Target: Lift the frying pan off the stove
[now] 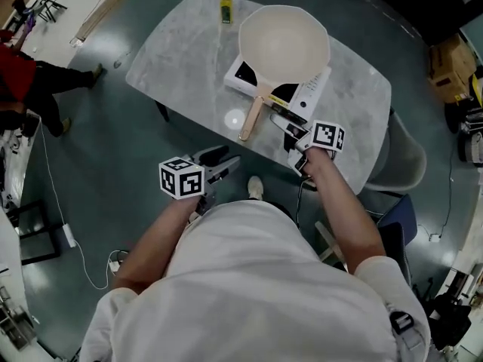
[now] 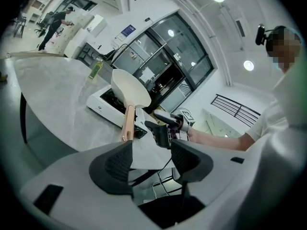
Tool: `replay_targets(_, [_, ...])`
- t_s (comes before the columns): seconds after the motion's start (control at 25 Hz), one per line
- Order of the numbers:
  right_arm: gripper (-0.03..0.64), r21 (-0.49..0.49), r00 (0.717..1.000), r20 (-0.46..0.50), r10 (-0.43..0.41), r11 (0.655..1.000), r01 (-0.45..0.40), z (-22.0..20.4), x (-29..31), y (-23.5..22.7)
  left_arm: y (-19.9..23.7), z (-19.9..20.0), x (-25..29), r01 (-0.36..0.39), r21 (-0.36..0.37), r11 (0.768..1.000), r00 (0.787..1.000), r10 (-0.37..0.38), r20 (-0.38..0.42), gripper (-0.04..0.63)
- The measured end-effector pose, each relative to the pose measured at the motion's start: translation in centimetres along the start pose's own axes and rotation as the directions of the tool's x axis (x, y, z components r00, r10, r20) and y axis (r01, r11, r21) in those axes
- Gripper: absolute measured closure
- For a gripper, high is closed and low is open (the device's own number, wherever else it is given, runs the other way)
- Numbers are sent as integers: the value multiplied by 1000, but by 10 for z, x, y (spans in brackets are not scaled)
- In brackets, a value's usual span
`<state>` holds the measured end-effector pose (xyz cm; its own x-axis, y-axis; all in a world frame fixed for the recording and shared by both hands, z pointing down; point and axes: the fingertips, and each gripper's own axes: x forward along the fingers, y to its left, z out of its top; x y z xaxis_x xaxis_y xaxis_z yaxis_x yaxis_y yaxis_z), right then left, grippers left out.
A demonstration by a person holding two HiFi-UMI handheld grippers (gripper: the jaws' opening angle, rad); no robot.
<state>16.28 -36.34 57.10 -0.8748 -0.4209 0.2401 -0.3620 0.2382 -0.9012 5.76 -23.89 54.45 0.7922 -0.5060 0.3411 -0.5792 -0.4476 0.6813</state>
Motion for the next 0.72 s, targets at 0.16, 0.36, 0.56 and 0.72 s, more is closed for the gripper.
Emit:
replay_targets(0.16, [316, 43, 999, -30, 38, 998, -37, 24, 30, -8, 21, 8, 23, -13, -39, 999, 1000, 14, 8, 334])
replay_targets(0.36, [298, 91, 995, -86, 57, 995, -49, 33, 70, -20, 42, 8, 43, -31, -101, 994, 1000, 31, 0, 316])
replay_targets(0.56, [295, 131, 992, -98, 77, 989, -64, 41, 91, -24, 51, 6, 63, 5, -172, 985, 1000, -7, -10, 316])
replay_targets(0.72, [299, 164, 990, -92, 103, 983, -87, 46, 105, -25, 53, 6, 75, 45, -220, 975, 999, -47, -6, 316])
